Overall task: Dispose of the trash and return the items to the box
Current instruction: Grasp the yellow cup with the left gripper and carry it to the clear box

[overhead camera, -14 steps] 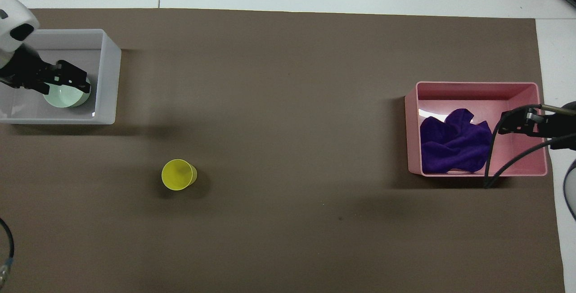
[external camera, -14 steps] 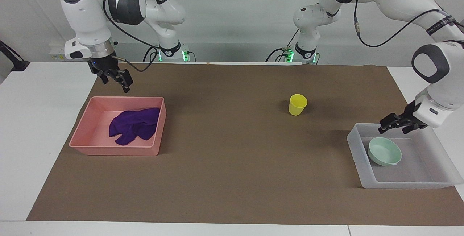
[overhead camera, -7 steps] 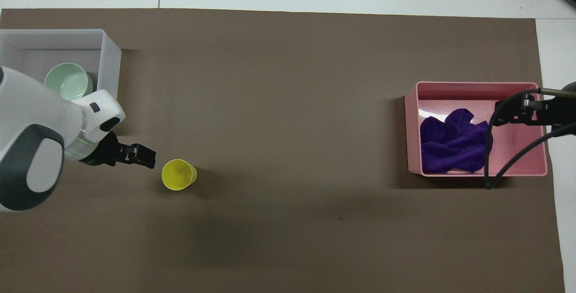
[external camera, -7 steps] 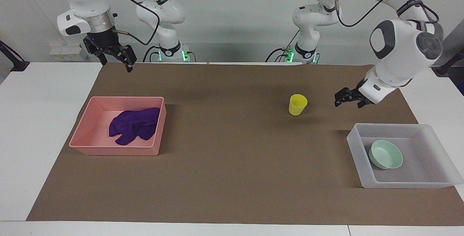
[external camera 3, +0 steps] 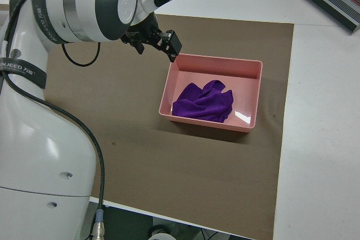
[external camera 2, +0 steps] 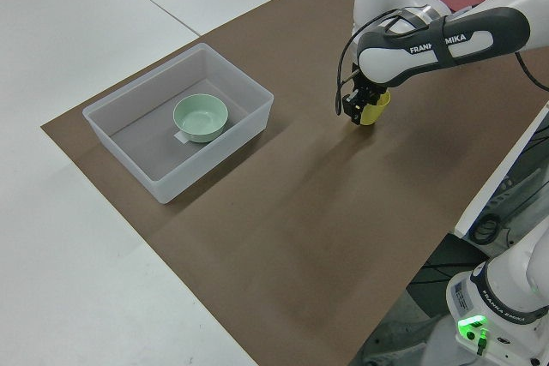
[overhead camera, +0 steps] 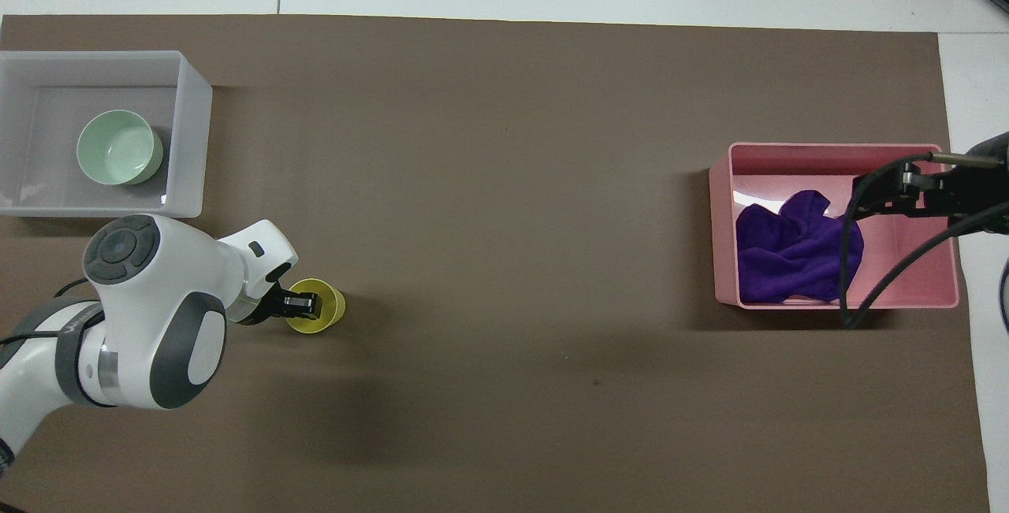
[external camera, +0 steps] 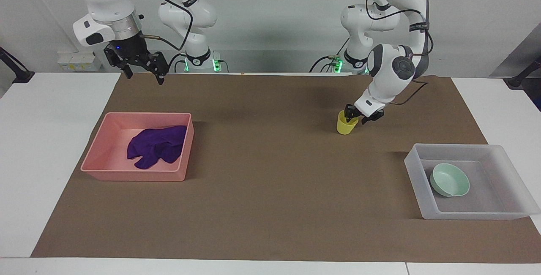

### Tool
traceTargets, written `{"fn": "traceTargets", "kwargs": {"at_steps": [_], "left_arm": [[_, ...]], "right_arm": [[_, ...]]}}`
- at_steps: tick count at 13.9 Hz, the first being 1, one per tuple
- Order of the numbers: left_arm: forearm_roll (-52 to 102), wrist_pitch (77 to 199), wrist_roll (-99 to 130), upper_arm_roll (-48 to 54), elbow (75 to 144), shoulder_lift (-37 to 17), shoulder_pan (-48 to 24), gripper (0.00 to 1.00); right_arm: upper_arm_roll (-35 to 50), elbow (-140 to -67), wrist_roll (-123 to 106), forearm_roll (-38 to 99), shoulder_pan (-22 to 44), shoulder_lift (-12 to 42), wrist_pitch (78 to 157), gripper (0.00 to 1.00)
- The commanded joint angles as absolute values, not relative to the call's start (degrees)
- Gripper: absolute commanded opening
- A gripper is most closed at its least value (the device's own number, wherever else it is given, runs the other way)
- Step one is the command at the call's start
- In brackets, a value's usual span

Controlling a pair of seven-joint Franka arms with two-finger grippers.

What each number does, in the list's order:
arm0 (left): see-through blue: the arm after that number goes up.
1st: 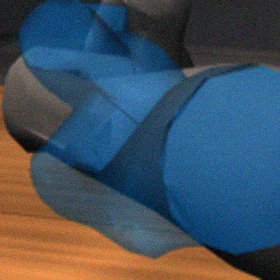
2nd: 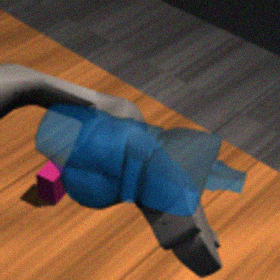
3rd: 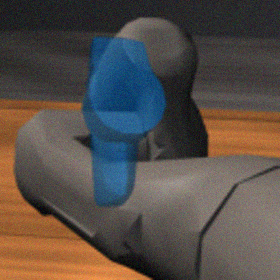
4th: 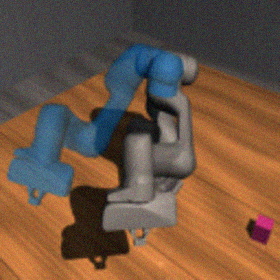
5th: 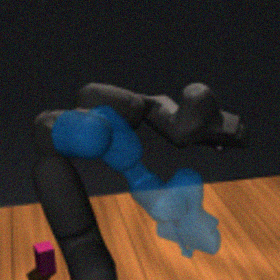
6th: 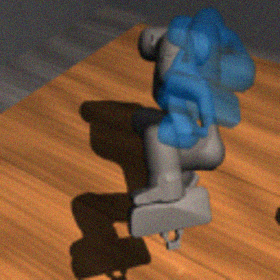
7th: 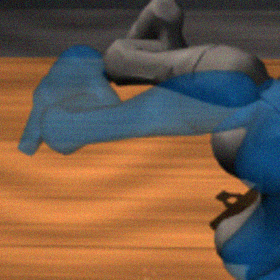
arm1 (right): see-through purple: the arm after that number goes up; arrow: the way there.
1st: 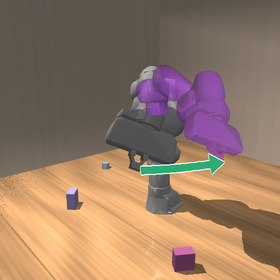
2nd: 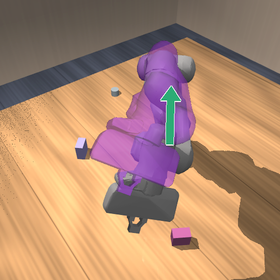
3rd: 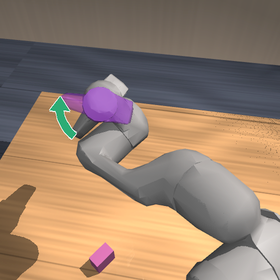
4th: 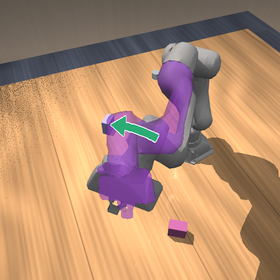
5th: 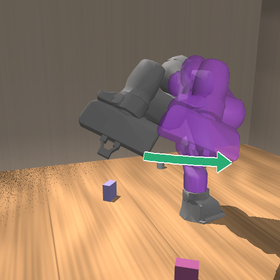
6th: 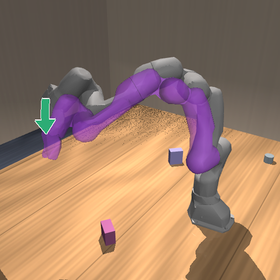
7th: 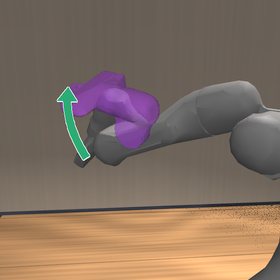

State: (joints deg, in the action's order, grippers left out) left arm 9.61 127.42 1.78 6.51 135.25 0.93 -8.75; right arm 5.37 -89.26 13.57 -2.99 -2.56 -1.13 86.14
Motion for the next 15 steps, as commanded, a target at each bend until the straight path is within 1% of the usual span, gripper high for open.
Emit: {"fn": "traceTargets", "kwargs": {"at_steps": [1,2,5,6,8,10,12,15], "left_arm": [[10.46,128.59,4.12,5.45,134.30,1.23,-10.46,0.00],[10.46,127.97,5.26,5.45,133.43,1.14,-10.37,0.00],[10.46,126.22,7.38,5.01,130.09,3.07,-9.67,0.00],[10.46,123.43,8.25,4.75,126.77,3.08,-9.23,0.00],[10.63,115.61,9.83,4.83,117.90,2.03,-5.82,0.00],[10.90,113.47,10.81,4.83,111.30,0.89,-0.47,0.00],[10.81,112.50,9.50,4.75,105.15,-2.70,4.20,0.00],[10.28,111.97,8.09,4.75,93.55,-10.87,9.56,0.00]], "right_arm": [[3.35,-89.82,11.95,-1.93,-0.71,-1.41,85.43,1.00],[2.21,-90.00,11.95,-1.85,0.34,-1.49,85.43,1.00],[2.11,-90.09,12.39,-1.85,0.09,-1.50,85.43,1.00],[2.11,-90.09,12.48,-1.85,-0.09,-1.49,85.52,1.00],[2.11,-90.17,12.48,-1.85,-0.09,-1.49,85.69,1.00],[2.20,-90.52,11.78,-1.32,-0.18,-1.58,85.96,1.00],[2.11,-90.53,8.20,-0.88,-0.18,-1.58,85.96,1.00],[2.11,-90.70,1.60,-0.79,-0.61,-1.58,85.96,1.00]]}}
